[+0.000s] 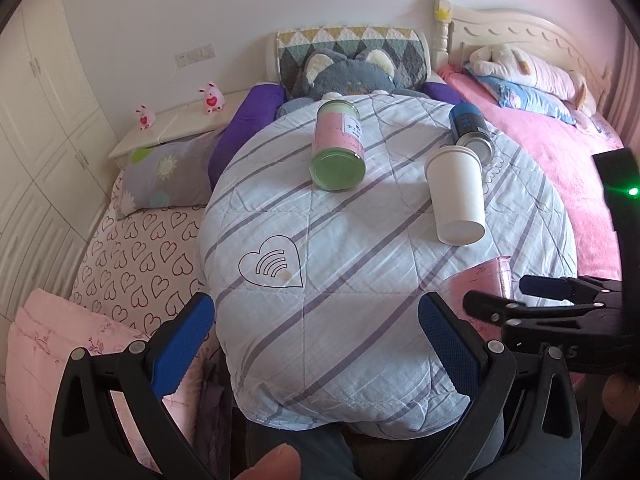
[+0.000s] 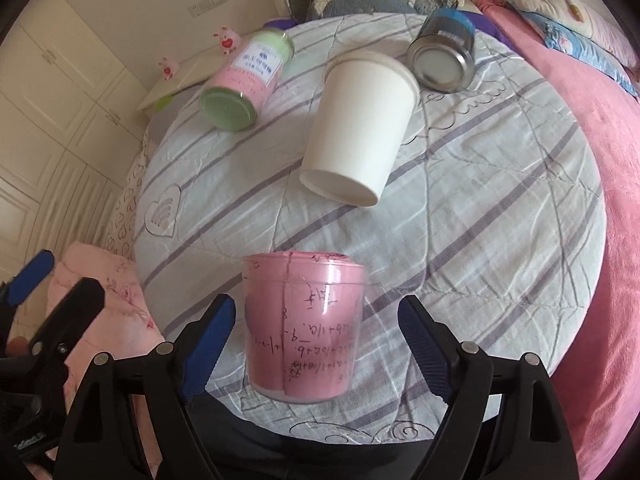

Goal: Flip cup upright
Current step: 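Lift the pink cup with the right gripper and carry it toward the left tool, then grasp the pink cup with the left gripper while the right gripper releases it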

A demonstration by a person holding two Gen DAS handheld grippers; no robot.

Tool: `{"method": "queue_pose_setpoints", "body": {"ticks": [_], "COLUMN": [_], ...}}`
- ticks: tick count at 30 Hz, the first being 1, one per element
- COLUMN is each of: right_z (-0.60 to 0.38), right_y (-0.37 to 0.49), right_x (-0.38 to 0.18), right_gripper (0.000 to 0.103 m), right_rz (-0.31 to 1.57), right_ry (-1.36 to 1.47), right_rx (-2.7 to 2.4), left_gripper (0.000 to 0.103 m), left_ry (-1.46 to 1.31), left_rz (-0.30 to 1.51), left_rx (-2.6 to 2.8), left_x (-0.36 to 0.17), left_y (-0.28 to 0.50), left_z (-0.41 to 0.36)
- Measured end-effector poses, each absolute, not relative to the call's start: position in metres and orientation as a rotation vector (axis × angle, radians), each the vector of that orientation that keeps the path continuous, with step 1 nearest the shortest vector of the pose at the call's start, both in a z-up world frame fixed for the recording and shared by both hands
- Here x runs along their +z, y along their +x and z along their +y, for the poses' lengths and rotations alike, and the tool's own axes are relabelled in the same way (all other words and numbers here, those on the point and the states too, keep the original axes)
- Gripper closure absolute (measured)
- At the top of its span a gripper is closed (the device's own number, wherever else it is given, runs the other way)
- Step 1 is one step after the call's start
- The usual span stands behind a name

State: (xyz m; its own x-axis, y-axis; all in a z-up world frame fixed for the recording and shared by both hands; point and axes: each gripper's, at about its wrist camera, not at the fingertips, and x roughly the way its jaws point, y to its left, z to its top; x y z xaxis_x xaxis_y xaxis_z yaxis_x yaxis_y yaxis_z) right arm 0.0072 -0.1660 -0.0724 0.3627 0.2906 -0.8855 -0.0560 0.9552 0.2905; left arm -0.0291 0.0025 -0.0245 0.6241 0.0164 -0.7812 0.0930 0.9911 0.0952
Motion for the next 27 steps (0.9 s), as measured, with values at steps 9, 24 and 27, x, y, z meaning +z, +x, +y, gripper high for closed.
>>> {"method": "queue_pose_setpoints", "body": {"ticks": [9,24,27], "right_z": [-0.200,-0.237,-0.244], "right_y": [-0.020,-0.056,-0.062], "right_x": [-0.044,-0.040,-0.040], "right_gripper": [0.018,0.018,0.018], "right_rz": [1.060,0.990,0.971], "right_ry": [0.327,0.410,0.425], "right_rx": [0.176,0.129,0.116], "left_gripper": [0.000,0.000,0.000], "left_ry": [0.135,0.154,0.159], "left_rz": [0.894,0.905,0.914], "left_rx": [-0.066,-0.104,-0.112], "left_x": [-0.018,-0.017,-0.019], "left_y": [-0.036,-0.042,-0.041], "left_z": [-0.010,-0.038,-0.044]}}
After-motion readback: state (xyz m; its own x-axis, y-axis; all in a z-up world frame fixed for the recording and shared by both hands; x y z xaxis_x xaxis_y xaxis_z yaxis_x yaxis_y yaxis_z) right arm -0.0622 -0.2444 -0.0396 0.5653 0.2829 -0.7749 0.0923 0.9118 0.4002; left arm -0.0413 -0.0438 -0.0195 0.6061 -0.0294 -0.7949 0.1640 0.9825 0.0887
